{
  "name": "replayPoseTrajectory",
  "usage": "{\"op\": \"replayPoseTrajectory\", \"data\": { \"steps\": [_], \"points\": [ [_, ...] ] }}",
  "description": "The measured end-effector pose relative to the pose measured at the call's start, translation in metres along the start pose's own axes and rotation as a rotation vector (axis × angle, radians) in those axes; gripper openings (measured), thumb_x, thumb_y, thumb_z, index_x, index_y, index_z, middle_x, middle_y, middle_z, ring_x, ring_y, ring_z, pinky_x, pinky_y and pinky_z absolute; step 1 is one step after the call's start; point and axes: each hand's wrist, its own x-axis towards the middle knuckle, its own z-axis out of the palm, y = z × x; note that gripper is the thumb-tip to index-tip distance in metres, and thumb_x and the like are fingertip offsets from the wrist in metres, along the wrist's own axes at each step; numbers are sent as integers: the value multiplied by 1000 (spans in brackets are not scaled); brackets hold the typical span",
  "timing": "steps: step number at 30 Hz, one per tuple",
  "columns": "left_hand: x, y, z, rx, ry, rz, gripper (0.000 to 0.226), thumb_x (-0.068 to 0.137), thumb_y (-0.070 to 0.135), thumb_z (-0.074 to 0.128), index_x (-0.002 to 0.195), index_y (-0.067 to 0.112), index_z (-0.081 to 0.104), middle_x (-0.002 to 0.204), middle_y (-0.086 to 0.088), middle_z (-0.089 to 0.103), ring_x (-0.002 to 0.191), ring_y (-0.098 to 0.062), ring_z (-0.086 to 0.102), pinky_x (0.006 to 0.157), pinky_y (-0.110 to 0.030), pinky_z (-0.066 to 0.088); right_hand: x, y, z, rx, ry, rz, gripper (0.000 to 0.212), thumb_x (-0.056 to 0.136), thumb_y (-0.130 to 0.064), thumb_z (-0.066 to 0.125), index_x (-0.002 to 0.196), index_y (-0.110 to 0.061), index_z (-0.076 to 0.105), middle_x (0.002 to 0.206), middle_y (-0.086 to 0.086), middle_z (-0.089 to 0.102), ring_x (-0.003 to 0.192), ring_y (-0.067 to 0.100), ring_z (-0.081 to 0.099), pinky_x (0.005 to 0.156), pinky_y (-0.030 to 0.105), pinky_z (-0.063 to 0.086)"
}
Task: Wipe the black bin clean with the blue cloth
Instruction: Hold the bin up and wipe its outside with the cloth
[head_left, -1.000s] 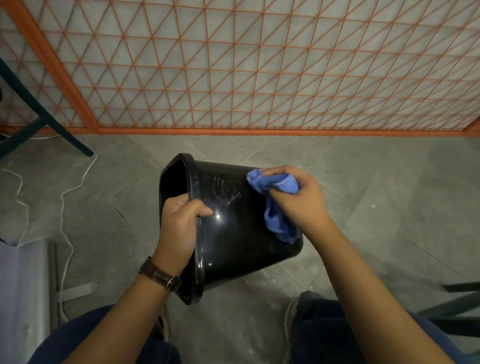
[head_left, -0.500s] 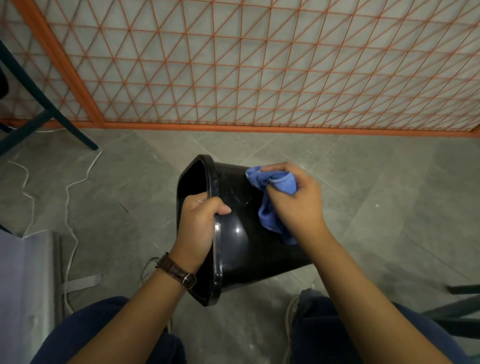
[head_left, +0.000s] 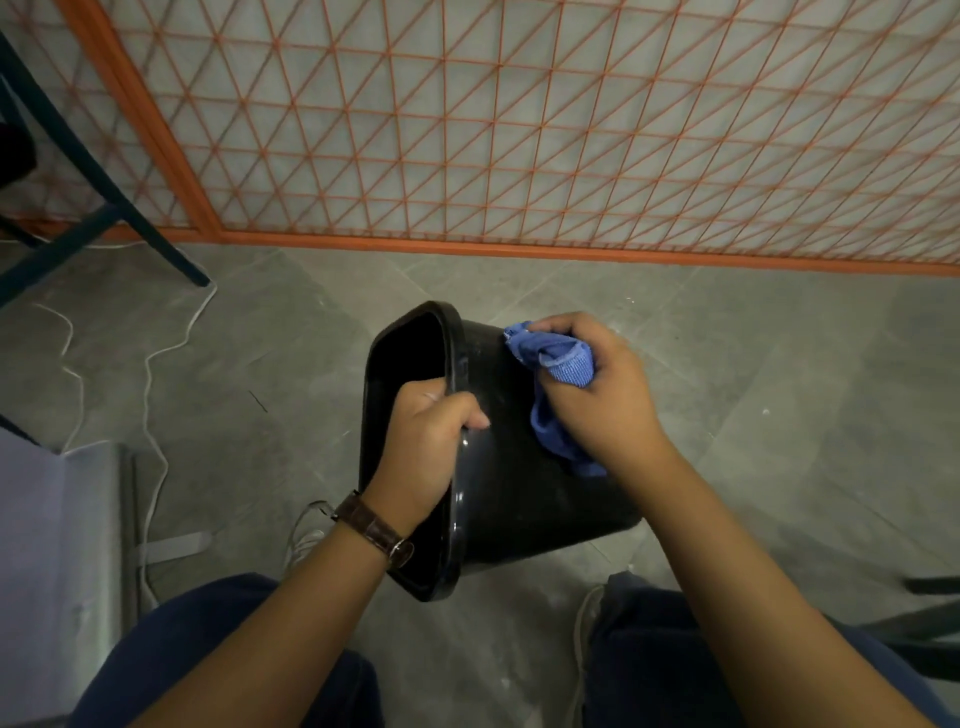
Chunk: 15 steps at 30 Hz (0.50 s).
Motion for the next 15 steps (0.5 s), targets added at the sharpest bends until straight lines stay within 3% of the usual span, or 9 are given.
{"op": "replayPoseTrajectory", "data": {
  "steps": [2,5,8,11,13,15],
  "points": [
    [-4,-2,3,71,-46,34,16,56,6,50,43,10,42,46,0,39,47,-8,37,49,-23,31,-1,-1,3,10,-34,-4,33,82,-3,59,88,-35,60,93,-16,66,88,-1,62,75,12,48],
    [-7,-3,2,189,-117,68,23,59,7,50,40,14,38,44,6,36,46,-6,33,48,-22,29,-4,-6,6,101,-74,-69,30,80,-3,57,95,-29,62,99,-18,65,97,1,62,86,15,47],
    [-7,-4,0,217,-143,95,23,62,6,48,44,17,37,40,11,36,44,0,31,46,-16,28,-8,-9,9,261,-140,-102,19,80,-7,60,96,-16,62,108,-3,65,108,9,62,96,24,47],
    [-6,-2,-1,188,-134,94,25,61,4,48,43,17,36,39,11,37,43,0,32,46,-13,29,-9,-8,9,315,-196,-123,16,75,-16,61,91,-16,62,110,2,65,108,10,62,95,23,47],
    [-4,-1,-3,175,-101,86,22,59,5,50,43,14,38,43,11,38,45,-1,34,48,-16,30,-9,-6,9,294,-218,-131,16,74,-12,62,89,-15,63,112,4,65,109,14,62,96,31,48],
    [-1,0,-5,129,-79,68,13,56,5,50,44,4,44,49,0,45,52,-7,40,53,-20,34,-11,-5,8,250,-244,-160,18,72,-7,63,88,-16,65,111,5,66,110,18,62,98,39,47]
  ]
}}
